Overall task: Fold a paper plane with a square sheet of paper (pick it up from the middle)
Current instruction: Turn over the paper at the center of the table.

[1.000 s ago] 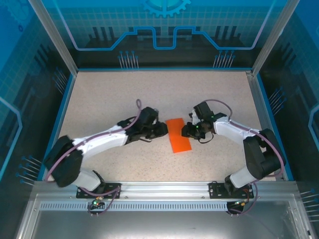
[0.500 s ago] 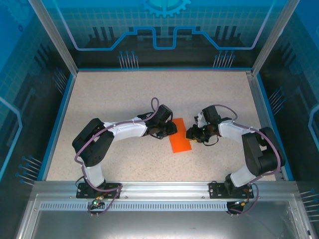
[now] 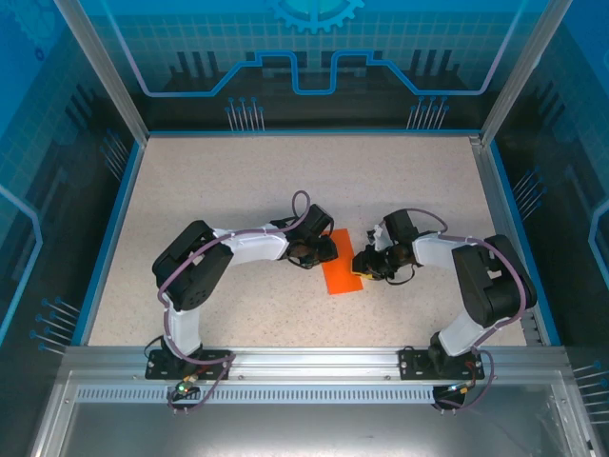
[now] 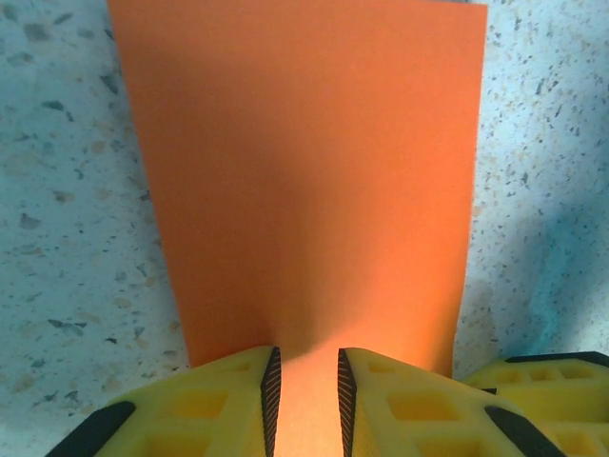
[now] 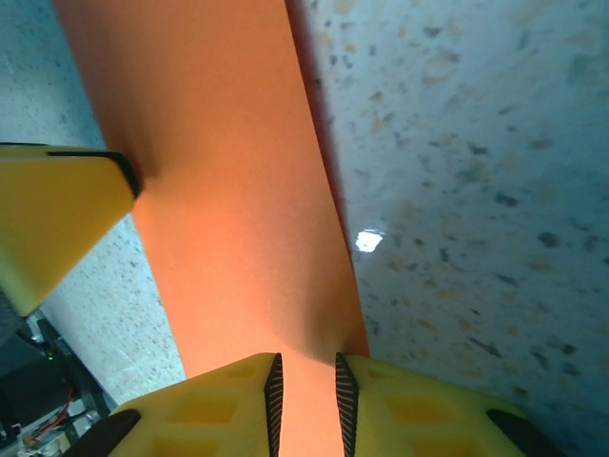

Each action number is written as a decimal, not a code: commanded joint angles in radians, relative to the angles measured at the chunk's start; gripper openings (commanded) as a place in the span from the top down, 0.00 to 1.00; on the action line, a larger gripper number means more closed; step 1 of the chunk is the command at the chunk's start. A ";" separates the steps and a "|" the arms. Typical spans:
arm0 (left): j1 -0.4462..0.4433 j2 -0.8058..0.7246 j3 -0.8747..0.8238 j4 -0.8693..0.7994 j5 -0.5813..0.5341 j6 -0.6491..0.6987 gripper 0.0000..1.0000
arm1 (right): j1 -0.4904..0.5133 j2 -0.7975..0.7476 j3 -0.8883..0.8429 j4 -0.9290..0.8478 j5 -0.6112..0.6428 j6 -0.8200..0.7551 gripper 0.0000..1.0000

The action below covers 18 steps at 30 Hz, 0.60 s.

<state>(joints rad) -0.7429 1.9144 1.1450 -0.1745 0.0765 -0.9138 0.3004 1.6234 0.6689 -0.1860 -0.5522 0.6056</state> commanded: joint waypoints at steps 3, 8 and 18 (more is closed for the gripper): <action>0.030 0.023 0.033 -0.003 0.030 0.030 0.74 | 0.079 0.006 -0.045 0.061 0.007 0.098 0.74; 0.058 0.029 0.026 0.018 0.067 0.054 0.74 | 0.136 -0.025 -0.048 0.081 0.048 0.167 0.74; 0.072 -0.041 0.010 0.015 0.106 0.134 0.72 | 0.074 -0.172 0.014 -0.083 0.168 0.077 0.63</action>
<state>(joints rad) -0.6731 1.9179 1.1515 -0.1585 0.1513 -0.8288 0.4206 1.4807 0.6533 -0.2001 -0.4240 0.7231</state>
